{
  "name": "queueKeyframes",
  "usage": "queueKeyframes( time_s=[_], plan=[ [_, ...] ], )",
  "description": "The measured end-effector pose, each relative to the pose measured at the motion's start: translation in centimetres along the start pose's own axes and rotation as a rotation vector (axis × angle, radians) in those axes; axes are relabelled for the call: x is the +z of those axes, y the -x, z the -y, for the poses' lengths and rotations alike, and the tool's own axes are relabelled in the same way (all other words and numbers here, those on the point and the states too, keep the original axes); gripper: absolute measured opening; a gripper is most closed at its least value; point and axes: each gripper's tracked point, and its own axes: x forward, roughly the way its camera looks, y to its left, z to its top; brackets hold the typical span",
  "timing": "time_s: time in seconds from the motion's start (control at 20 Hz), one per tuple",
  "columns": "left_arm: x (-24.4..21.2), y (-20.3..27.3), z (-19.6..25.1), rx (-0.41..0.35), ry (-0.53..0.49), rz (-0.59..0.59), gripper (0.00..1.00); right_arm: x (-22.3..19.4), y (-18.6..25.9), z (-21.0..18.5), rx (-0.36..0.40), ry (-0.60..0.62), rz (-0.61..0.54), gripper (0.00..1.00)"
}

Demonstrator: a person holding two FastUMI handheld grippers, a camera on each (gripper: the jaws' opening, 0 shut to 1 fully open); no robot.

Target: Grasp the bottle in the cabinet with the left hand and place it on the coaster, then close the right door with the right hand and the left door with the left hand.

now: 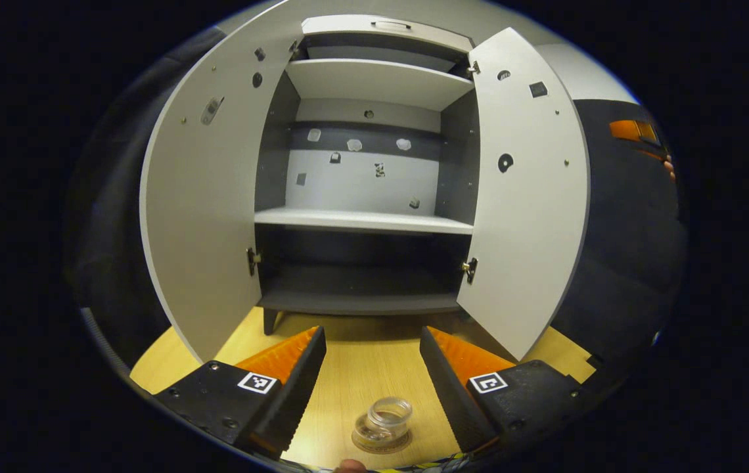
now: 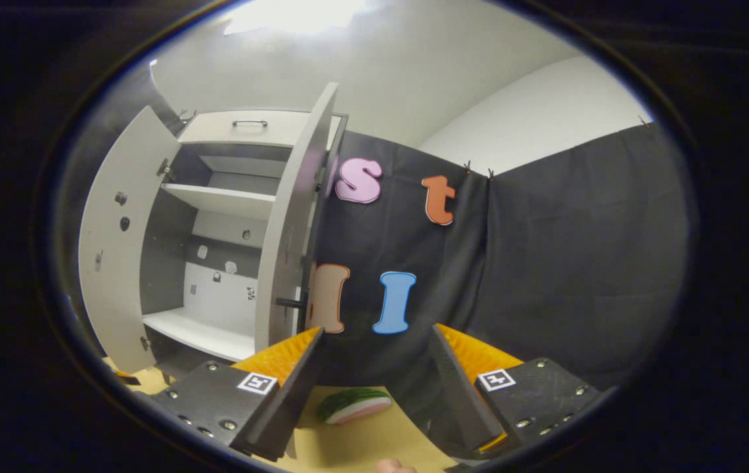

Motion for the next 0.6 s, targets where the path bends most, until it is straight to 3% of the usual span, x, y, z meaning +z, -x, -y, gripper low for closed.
queueKeyframes(
  time_s=[0.15,0.45,0.6],
  plan=[
    [4.8,0.9,-1.4,0.062,-0.021,0.029,0.97,-0.6,-1.0,0.0,-0.003,-0.027,-0.001,0.95],
    [12.0,2.9,-4.0,0.155,0.037,0.074,0.96,-2.3,-2.8,-2.6,0.050,-0.001,-0.035,0.95],
    [14.4,4.3,-6.0,0.236,-0.013,0.090,0.96,-2.2,-3.3,-4.1,0.069,-0.011,-0.040,0.95]
  ],
)
